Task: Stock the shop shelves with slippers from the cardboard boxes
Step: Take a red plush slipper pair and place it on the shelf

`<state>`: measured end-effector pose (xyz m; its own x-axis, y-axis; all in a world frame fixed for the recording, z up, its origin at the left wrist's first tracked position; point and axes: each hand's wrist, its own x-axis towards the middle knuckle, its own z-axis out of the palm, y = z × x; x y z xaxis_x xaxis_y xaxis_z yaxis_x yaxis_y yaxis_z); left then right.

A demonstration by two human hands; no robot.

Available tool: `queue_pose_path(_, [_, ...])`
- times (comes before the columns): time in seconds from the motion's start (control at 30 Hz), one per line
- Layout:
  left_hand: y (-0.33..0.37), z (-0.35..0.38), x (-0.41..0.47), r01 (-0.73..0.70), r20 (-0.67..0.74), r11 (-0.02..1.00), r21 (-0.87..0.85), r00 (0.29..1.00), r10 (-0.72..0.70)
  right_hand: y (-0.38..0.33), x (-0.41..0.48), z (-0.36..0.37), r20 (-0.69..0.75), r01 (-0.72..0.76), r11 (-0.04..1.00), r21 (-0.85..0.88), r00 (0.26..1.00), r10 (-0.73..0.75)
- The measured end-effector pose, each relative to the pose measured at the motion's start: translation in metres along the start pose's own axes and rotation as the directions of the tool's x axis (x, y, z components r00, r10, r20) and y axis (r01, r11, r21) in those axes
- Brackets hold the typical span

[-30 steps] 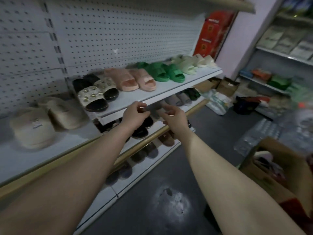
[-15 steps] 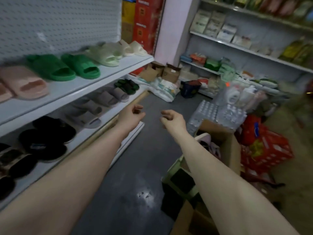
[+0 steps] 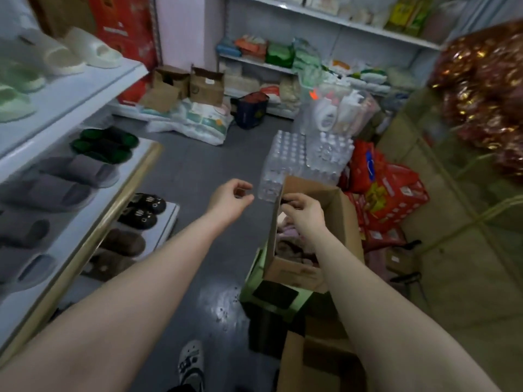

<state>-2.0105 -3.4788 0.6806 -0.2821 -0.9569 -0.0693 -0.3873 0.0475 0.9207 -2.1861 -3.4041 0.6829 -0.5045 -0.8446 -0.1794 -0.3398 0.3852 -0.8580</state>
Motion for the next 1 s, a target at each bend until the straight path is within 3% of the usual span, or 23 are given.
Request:
queue_pose_path(0.17, [-0.002,0.043,0.062,-0.028,0.2,0.998,0.051,0.98,0.017,0.02,0.045,-0.023,-0.129,-0.119,0.992,0.037,0.984,0.123])
queue_pose_path(0.5, [-0.027,0.148,0.12,0.024,0.438,0.992,0.12,0.896,-0.074,0.099,0.11,-0.063,-0.141,-0.368,0.928,0.062,0.917,0.373])
queue_pose_path(0.73, [-0.052,0.22,0.148,0.175,0.468,0.969,0.176,0.851,-0.239,0.164,0.171,-0.087,0.04,-0.527,0.85,-0.01,0.849,0.527])
queue_pose_path(1.0, [-0.097,0.288,0.158,0.443,0.399,0.859,0.257,0.761,-0.512,0.238,0.239,-0.091,0.175,-0.491,0.816,-0.305,0.813,0.555])
